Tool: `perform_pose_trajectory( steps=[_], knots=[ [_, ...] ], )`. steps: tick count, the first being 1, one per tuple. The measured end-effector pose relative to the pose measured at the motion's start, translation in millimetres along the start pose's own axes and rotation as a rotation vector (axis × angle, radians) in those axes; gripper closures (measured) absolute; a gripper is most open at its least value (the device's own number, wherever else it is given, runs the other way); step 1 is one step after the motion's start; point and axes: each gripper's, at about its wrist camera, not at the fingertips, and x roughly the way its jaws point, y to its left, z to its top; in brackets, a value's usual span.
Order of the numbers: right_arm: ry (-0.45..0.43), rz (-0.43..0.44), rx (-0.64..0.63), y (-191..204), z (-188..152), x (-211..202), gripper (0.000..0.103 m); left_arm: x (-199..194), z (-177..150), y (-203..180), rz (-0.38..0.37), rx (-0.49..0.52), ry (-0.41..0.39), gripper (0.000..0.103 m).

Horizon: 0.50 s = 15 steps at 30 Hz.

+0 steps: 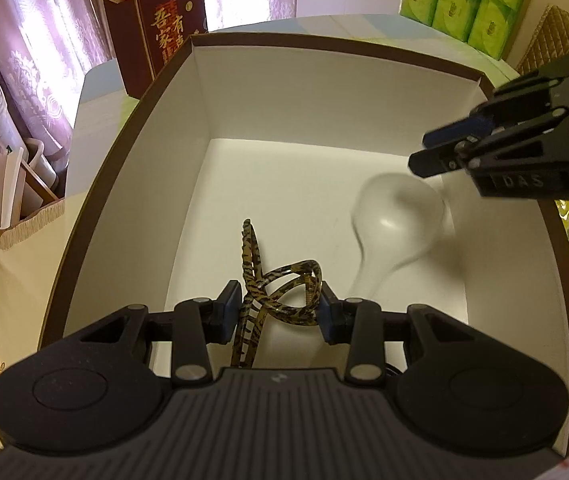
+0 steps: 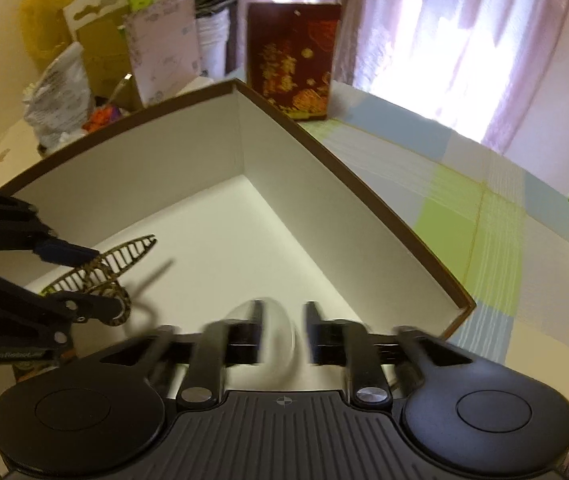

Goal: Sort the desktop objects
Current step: 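Open both tools to drop the hair clip and rice paddle into the box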

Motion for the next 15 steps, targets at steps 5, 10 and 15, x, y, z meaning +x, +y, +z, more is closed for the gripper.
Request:
perform_pose_trajectory(
  steps=[5,10,15],
  knots=[
    [-0.028,-0.027,-0.042,4.1,-0.6,-5.5,0.031,3.5,-0.4,0.7,0.006,-0.006,0.011,0.069],
    [-0.02,-0.029,-0.101,9.9,-5.8,-6.1,0.017,1.4,0.6,-0.4,-0.001,-0.005,-0.002,0.064],
    [-0.018,-0.017,-0.151,18.2,-11.8,-10.4,0.008,-0.3,0.2,-0.7,0.019,-0.007,0.006,0.057]
  ],
)
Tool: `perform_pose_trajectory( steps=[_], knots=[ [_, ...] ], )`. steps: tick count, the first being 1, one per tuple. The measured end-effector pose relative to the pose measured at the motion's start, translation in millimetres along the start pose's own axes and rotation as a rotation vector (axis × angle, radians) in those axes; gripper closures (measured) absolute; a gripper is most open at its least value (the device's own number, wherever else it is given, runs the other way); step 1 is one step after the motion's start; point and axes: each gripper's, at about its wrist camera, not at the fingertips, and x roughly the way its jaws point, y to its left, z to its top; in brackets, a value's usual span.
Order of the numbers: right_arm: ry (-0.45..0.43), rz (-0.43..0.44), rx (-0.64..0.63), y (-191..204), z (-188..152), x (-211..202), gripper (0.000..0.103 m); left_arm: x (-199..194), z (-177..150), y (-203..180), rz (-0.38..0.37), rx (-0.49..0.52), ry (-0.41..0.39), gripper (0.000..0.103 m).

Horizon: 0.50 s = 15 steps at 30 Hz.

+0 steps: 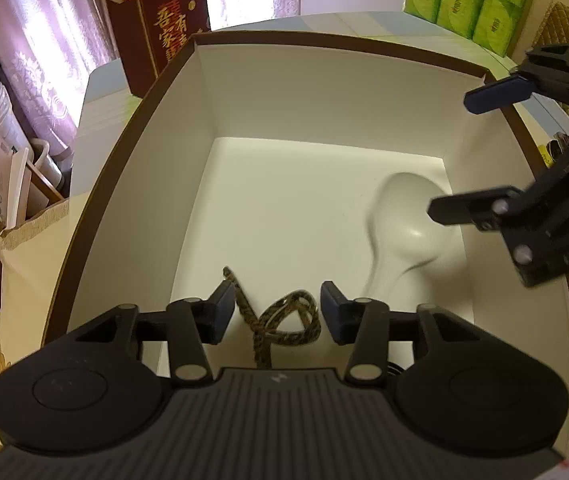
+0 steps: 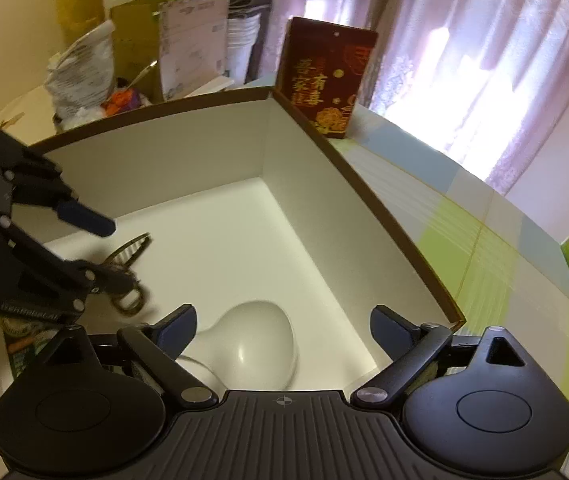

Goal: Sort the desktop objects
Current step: 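Open both tools to drop the hair clip and rice paddle into the box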

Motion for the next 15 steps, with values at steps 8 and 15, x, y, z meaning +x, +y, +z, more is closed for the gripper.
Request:
perform_pose_trajectory(
  steps=[8,15],
  knots=[
    [-0.01,0.061,-0.007,2.7,-9.9,-8.6,0.002,-17.8,-9.0,0.6,0.008,-0.032,-0.003,0.038],
    [-0.017,0.086,-0.018,7.7,-11.6,-18.2,0.002,-39.0,-14.9,-0.1,0.022,-0.094,-0.009,0.024]
  ],
)
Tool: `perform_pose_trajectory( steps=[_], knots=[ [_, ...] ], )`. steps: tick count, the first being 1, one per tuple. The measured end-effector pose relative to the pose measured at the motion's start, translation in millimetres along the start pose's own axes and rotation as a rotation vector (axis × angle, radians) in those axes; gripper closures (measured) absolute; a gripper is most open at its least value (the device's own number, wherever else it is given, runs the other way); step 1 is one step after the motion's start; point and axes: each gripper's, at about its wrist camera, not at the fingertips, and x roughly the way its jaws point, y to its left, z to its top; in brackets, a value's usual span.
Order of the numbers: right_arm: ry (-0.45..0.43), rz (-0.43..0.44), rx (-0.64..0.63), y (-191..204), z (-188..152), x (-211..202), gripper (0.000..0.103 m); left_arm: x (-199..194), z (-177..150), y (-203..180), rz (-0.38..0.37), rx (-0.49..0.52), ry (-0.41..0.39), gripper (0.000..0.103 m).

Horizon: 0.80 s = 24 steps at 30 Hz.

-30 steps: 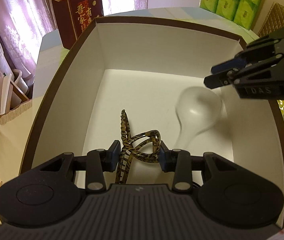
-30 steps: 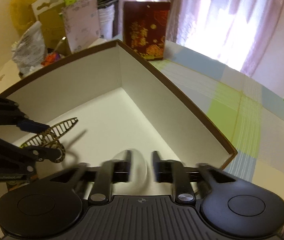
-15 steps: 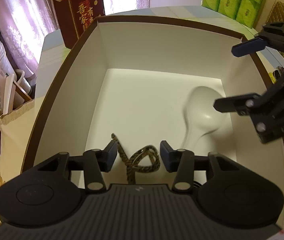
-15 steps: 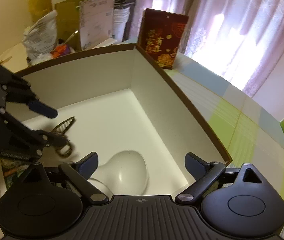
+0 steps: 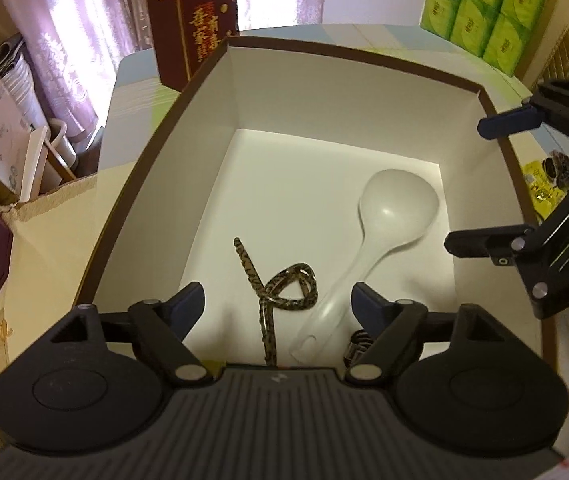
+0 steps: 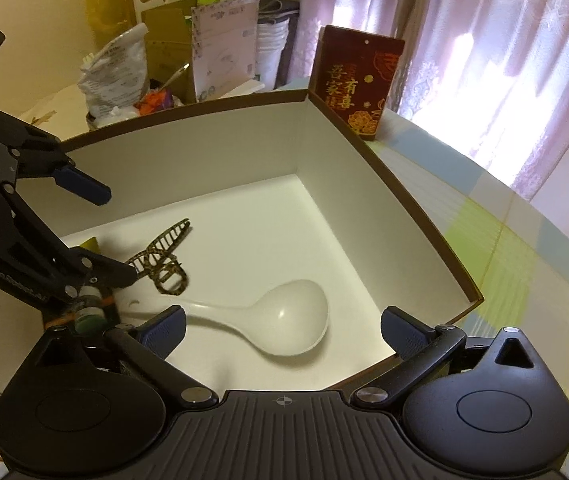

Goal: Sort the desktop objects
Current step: 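Open both tools to drop the hair clip and rice paddle into the box, then move both tools away from the box toward the items on the table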

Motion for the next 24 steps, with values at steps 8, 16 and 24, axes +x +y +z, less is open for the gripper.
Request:
perform_pose_trajectory(
  steps=[8,16,24],
  knots=[
    [-0.014,0.003,-0.015,10.1,-5.1,-13.6,0.002,-26.8,-8.5,-4.0,0.032,-0.049,-0.025,0.011],
    [-0.027,0.004,-0.024,20.1,-10.9,-25.7,0.002,-48.4,-16.4,-9.5,0.068,-0.07,-0.035,0.008],
    [-0.049,0.014,-0.032,32.3,-18.4,-42.0,0.002,-66.2,-27.3,-14.8,0.098,-0.087,-0.044,0.008]
  ],
)
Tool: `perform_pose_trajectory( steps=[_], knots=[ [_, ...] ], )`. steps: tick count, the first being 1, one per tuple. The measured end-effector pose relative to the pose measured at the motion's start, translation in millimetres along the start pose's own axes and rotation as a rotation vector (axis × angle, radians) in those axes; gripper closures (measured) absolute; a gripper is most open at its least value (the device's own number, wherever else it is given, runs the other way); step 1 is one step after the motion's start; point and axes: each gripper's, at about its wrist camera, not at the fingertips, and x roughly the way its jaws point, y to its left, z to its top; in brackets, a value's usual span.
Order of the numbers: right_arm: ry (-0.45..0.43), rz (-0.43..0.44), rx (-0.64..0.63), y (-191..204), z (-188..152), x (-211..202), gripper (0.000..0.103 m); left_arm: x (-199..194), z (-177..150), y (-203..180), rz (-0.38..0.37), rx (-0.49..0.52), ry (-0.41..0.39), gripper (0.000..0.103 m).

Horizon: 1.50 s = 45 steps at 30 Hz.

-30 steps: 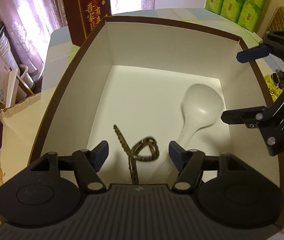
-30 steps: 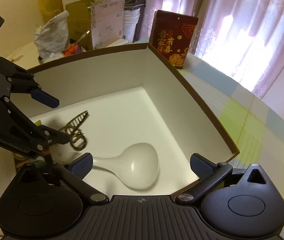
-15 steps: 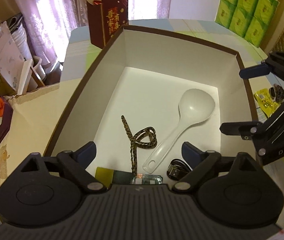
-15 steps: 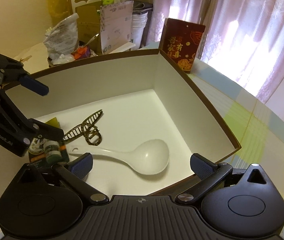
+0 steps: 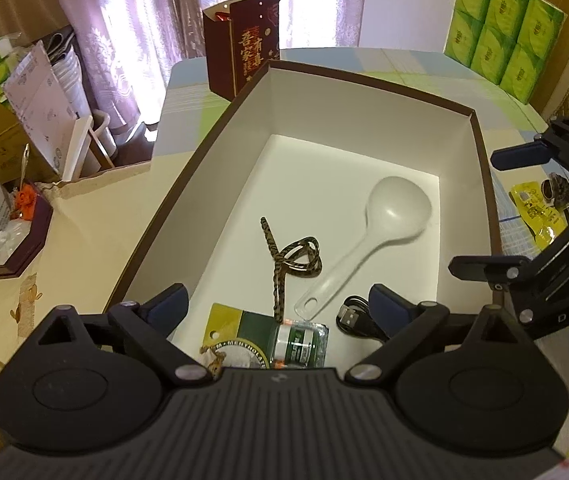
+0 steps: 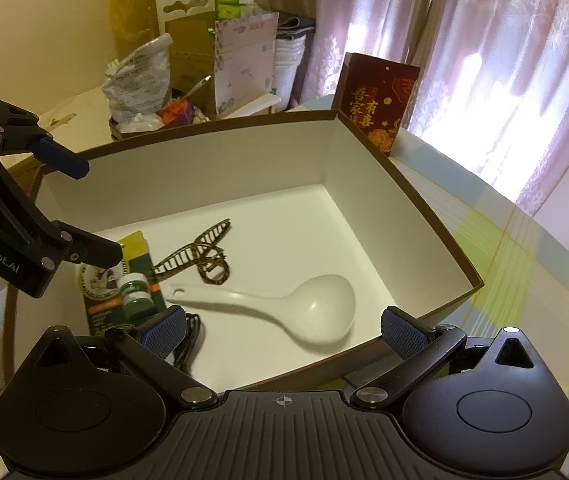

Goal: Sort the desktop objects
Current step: 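Move both tools away from the box toward the items on the table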

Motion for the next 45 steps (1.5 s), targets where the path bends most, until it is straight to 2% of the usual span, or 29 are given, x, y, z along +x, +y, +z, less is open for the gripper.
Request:
perform_pose_trajectory(
  steps=[21,45],
  knots=[
    [-0.069,0.034,-0.017,23.3,-22.4,-53.8,0.002,-62.9,-30.9,-29.8,0.054,-0.032,-0.07,0.005],
    [-0.094,0.118,-0.069,34.9,-59.9,-99.4,0.002,-99.9,-71.5,-72.7,0.123,-0.117,-0.067,0.005]
  ],
)
